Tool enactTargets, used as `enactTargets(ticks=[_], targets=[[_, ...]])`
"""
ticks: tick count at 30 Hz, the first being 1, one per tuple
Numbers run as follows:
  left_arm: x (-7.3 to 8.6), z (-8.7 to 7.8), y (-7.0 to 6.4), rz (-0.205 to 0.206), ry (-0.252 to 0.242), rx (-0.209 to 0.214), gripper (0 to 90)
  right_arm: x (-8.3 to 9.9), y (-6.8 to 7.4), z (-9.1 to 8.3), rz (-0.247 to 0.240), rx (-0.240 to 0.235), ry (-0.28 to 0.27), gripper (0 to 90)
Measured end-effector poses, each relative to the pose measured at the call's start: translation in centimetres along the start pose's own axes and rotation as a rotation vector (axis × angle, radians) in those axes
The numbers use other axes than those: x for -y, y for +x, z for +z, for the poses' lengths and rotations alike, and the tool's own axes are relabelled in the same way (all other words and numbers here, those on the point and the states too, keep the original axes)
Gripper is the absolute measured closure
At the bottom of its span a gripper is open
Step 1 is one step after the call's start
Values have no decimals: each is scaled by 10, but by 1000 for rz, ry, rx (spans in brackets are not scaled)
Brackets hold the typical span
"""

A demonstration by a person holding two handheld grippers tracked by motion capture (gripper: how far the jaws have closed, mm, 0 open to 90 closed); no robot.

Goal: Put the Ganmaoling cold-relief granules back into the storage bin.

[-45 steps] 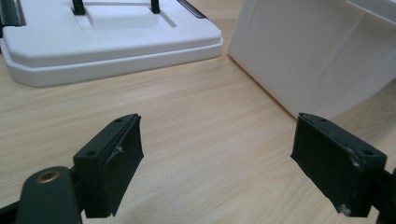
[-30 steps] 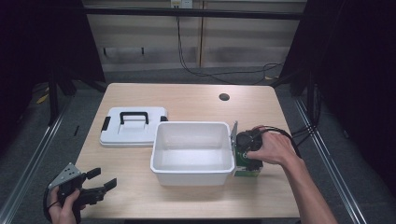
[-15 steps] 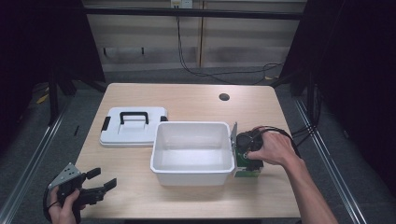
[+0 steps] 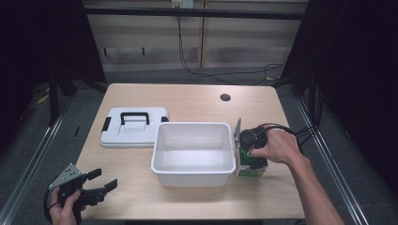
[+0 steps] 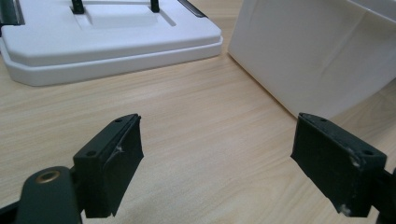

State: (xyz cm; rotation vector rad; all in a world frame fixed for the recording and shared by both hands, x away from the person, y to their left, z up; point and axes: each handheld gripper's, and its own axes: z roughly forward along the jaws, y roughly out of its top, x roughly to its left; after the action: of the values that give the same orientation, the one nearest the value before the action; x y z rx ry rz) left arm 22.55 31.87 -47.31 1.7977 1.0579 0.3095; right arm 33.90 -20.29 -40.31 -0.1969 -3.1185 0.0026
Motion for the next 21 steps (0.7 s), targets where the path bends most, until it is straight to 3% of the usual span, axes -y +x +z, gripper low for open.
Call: enactTargets(ticks=[17,21], targets=[[0,0,0,-2,-1,2,158,5,4,-29,24,33,-3,162],[0,0,0,-2,1,2,158,5,4,-33,25,19,4,163]])
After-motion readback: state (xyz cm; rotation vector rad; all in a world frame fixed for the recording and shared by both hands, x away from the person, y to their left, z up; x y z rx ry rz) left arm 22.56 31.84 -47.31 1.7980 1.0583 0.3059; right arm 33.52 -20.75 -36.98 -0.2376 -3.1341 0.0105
